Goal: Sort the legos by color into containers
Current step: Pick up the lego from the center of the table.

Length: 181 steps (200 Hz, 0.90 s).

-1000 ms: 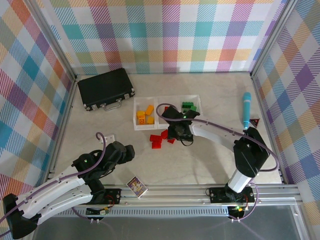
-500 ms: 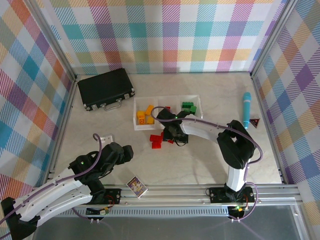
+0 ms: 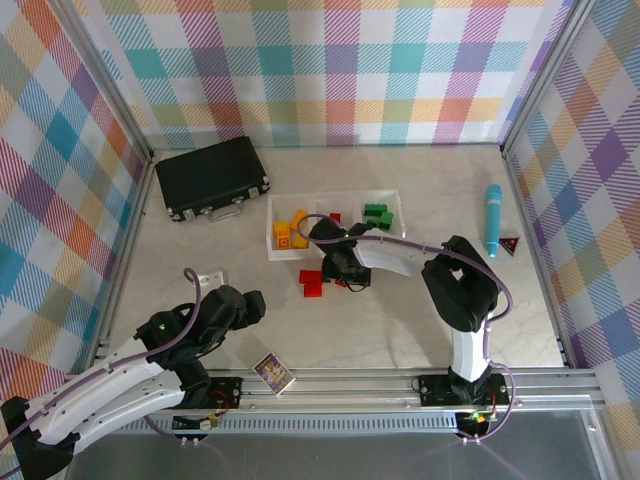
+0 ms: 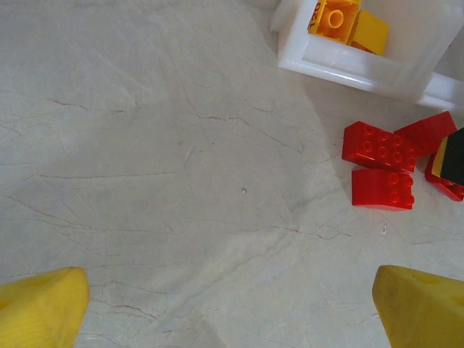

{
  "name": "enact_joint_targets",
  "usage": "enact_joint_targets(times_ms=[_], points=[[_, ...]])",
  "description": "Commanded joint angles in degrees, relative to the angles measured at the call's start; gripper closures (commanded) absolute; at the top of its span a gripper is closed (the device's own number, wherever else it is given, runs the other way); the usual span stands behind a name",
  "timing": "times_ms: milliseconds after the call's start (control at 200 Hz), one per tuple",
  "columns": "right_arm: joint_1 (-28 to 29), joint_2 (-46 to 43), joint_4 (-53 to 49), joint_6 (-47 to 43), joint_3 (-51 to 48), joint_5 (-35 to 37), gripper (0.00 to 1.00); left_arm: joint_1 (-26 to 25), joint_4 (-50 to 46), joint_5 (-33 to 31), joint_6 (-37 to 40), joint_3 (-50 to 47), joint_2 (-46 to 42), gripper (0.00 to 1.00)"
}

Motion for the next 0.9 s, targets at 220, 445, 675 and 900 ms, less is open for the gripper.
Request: enact_joint_targets(times_ms=[220,445,675,900], points=[[-1.32,2.97,2.77,0.07,-0.4,0.52,0.36,0.4,-1.25,-0.99,0.0,-0.26,-0.36,0.0],[-2.06,2.81,2.04,-1.31,-0.87,2.39,0.55,0.36,-1.62,-1.29,-0.04,-0.17,-0.32,0.0],[-1.72,-2.55,2.38,-7.03,-1.88,3.37,0.74,0.4,-1.02,-1.34,-0.07,-0.52,-0.15,0.0],[-1.32,-10.87,-2.74,-12.32,2.9,6.15,0.77,0.47,0.58,-0.81,0.09,-0.53,1.77,0.0]])
